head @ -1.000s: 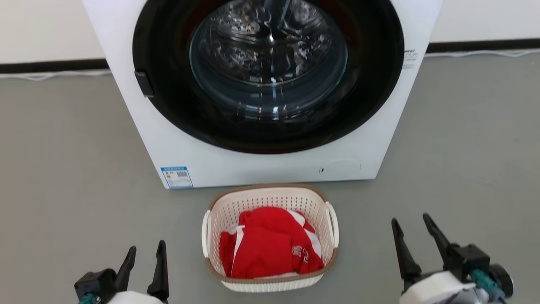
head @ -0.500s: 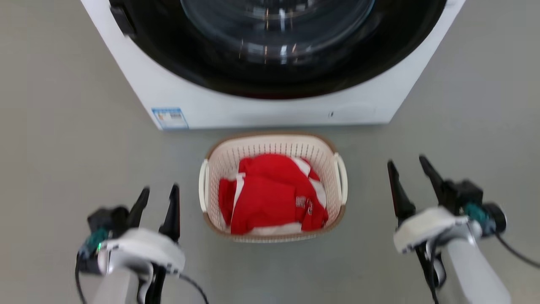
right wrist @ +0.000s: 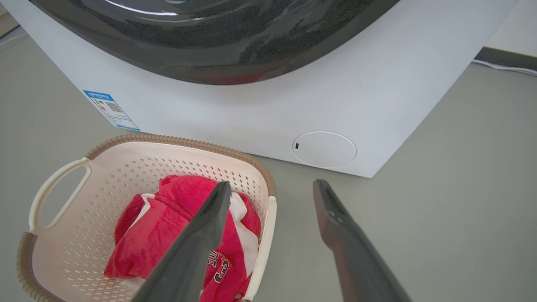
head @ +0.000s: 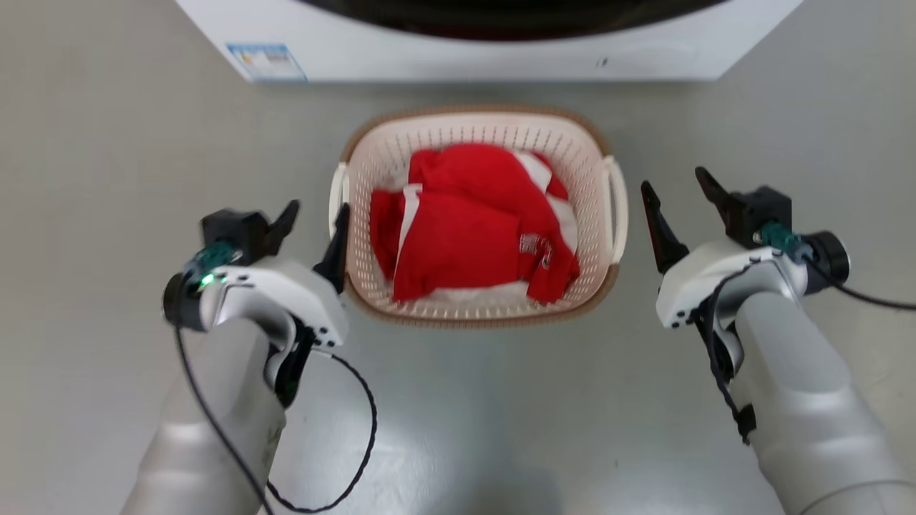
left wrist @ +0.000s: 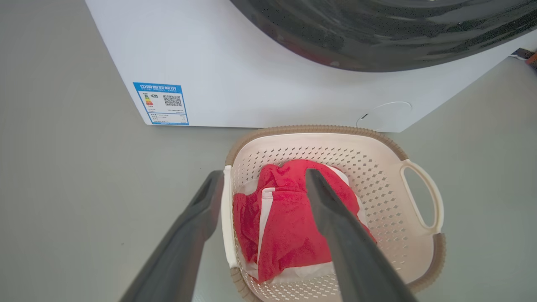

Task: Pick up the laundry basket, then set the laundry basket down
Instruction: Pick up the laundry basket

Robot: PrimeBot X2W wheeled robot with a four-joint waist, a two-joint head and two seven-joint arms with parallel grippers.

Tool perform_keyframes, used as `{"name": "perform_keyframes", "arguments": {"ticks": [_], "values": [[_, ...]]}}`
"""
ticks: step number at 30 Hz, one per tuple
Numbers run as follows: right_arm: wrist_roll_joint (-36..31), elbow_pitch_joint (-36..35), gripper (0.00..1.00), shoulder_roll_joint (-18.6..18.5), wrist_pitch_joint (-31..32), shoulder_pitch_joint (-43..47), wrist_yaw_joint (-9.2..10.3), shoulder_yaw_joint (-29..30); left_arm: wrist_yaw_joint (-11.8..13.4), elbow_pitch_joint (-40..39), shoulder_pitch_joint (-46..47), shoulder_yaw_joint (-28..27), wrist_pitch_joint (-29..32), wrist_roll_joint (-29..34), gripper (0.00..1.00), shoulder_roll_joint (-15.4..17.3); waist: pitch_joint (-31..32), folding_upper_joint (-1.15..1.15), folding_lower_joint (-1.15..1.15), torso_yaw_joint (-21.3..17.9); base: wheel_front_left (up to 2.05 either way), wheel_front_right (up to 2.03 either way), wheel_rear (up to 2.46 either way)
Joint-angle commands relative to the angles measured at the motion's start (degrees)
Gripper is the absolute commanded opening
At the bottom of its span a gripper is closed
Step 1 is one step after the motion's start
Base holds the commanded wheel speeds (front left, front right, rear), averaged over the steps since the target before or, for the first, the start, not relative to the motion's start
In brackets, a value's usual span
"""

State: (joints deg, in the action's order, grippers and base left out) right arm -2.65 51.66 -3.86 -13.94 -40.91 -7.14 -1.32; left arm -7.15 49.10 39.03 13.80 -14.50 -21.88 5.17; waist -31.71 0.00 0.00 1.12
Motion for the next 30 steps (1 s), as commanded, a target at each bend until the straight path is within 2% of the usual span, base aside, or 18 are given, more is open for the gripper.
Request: {"name": "perform_keyframes", "arguments": {"ticks": [1, 12, 30], "values": [[-0.4, 1.4, 1.0, 0.6, 0.0, -1.6, -0.35, -1.2, -0.3, 1.7, 2.7, 0.5, 0.5, -1.4, 1.0, 1.2, -4.2, 0.0, 0.0, 0.8, 0.0, 0.0, 0.0], [-1.0, 9.7, 1.0, 0.9, -0.8, -8.0, -0.35, -0.5, -0.3, 12.6, 12.6, 8.2, 1.1, -6.0, 1.0, 1.8, -9.9, 0.0, 0.0, 1.1, 0.0, 0.0, 0.0], [1.6, 8.7, 1.0, 1.0, -1.1, -7.9, -0.35, -2.0, -0.3, 18.2, 17.5, 14.2, 0.1, -10.1, 1.0, 3.2, -13.4, 0.0, 0.0, 0.3, 0.0, 0.0, 0.0]]}}
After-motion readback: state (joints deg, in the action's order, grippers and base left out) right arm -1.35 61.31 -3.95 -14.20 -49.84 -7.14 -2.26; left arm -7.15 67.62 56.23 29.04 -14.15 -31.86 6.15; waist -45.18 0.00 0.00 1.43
